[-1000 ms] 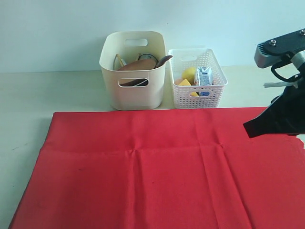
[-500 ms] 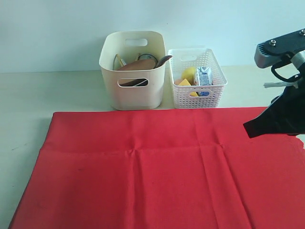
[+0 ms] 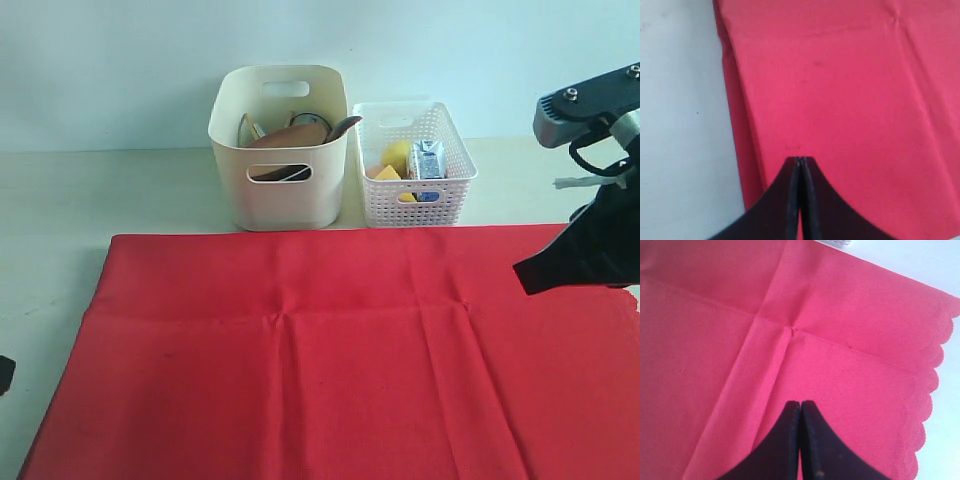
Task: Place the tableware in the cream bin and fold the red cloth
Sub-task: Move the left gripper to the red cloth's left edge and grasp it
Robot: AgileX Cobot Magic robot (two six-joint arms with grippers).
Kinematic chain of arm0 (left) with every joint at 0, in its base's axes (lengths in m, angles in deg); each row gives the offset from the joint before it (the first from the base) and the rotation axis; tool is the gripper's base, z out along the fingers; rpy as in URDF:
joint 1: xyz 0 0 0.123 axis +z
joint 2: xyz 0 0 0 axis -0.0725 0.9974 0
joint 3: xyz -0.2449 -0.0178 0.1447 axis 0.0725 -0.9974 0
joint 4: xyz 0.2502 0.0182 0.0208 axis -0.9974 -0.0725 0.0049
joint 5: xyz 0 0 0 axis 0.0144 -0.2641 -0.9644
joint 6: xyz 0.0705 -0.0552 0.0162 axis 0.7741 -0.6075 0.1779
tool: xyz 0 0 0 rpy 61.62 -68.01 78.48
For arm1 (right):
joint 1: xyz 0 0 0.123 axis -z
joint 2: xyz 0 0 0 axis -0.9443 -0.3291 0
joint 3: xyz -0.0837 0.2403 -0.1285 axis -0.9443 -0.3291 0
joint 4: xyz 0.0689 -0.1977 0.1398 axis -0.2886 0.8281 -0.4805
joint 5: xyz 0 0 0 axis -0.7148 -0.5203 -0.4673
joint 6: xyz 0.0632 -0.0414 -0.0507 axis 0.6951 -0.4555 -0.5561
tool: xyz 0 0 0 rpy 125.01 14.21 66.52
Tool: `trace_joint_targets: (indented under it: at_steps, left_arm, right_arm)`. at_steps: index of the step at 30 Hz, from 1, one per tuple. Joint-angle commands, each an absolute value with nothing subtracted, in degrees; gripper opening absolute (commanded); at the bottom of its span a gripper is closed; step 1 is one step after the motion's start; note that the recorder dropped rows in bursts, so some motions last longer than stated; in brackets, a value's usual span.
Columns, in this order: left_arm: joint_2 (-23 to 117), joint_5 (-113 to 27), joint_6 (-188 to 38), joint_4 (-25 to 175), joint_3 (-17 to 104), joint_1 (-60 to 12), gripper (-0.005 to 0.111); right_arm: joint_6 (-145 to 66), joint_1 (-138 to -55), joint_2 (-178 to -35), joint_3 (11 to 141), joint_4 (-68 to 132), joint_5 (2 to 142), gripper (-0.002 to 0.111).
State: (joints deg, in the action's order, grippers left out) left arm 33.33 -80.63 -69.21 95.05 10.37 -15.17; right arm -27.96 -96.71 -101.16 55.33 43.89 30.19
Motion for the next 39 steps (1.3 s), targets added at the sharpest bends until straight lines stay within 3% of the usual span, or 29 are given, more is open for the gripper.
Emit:
trace_joint_targets:
  at_steps: [1,6,9,18,30,39]
  left_arm:
    - [41.98,-81.72,-68.08,96.36,12.96,-15.61,0.02]
    - [50.22,-82.23,-69.06,98.61,14.78,-15.61,0.06]
    - [53.71,-82.1,-68.61,100.91,16.28,-15.61,0.071]
    - [62.76,-75.49,-66.23,103.62,16.99,-15.25,0.071]
    - [70.58,-75.61,-52.12,115.84,18.89,-7.44,0.071]
    - [73.79,-74.86,-50.43,116.36,19.44,-7.44,0.071]
  right_arm:
    - [-28.45,-96.76,-100.55,55.04,43.66,30.03,0.001]
    - [-28.45,-96.76,-100.55,55.04,43.66,29.78,0.001]
    - [-28.45,-96.76,-100.55,55.04,43.55,29.65,0.001]
    - [-28.45,-96.76,-100.55,55.04,43.3,28.97,0.001]
    - [-28.45,-96.76,-100.55,55.04,42.98,28.94,0.001]
    - [-28.45,-96.76,-100.55,55.04,42.98,28.94,0.001]
